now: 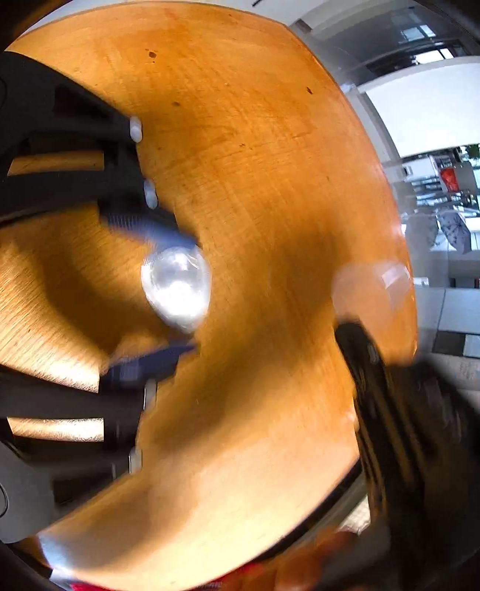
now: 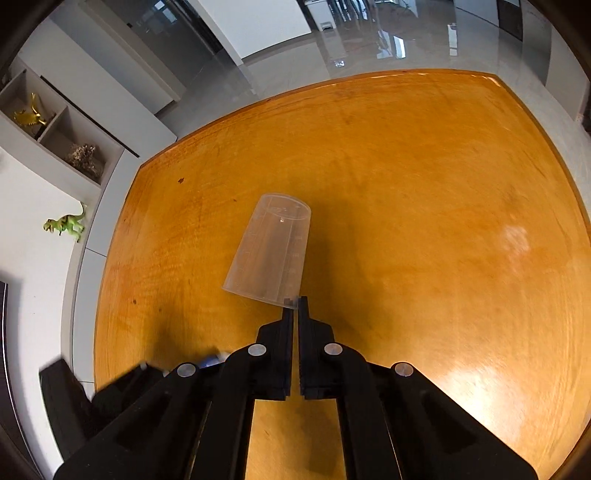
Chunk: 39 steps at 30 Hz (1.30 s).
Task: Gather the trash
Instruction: 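Grasp the clear plastic wrapper with the left gripper while the right grasps the plastic cup, then carry the wrapper and cup to the black trash bag and release both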
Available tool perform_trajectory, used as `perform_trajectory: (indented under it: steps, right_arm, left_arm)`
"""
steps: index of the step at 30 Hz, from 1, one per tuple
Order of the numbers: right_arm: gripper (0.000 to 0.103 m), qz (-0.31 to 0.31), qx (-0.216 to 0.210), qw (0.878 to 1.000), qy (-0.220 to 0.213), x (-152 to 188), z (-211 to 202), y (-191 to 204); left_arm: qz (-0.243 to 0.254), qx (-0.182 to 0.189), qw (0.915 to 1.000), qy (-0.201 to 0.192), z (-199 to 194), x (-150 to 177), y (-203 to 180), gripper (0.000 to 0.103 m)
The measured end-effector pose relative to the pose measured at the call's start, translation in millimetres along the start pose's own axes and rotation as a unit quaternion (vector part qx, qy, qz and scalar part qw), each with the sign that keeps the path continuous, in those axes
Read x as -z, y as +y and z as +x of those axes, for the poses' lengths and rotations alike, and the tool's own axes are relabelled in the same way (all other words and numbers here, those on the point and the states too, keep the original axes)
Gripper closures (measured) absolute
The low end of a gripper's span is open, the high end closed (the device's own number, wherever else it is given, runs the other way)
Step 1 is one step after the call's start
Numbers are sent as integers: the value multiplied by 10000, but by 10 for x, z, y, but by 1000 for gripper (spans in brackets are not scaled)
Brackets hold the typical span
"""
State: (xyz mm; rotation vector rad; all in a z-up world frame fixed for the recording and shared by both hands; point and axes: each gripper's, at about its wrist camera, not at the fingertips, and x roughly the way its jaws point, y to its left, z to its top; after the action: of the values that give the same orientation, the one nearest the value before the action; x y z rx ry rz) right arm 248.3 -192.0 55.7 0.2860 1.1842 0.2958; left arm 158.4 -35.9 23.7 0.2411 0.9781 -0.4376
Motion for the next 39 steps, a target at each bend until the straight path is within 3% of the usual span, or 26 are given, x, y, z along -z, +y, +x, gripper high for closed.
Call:
perform_trajectory:
  steps: [2,11,24,32,39]
  right_arm:
    - [100,42,-15,10000,-44,79,-106,-89]
    - [100,394,-35,9988,-299,658,-687,-551]
    - [100,971,167,9911,-892,1914,-1700,-1279]
    - [100,1500,337,9800,-1263,2770,-2242,-1812]
    - [100,2169,611,9611,-1598,3624,-2696,-2378]
  left_arm:
    - [-75,38,10000,2,-5,-8,2,73]
    - [-13,226,9997,-61,-270,62,-297,74]
    - [635,862,9936,-367,-753,247,-1478,74]
    - [1304,1437,9798,-476,-935,384,-2429,74]
    - [2018,1972,9587,-368,-957,517,-3352,74]
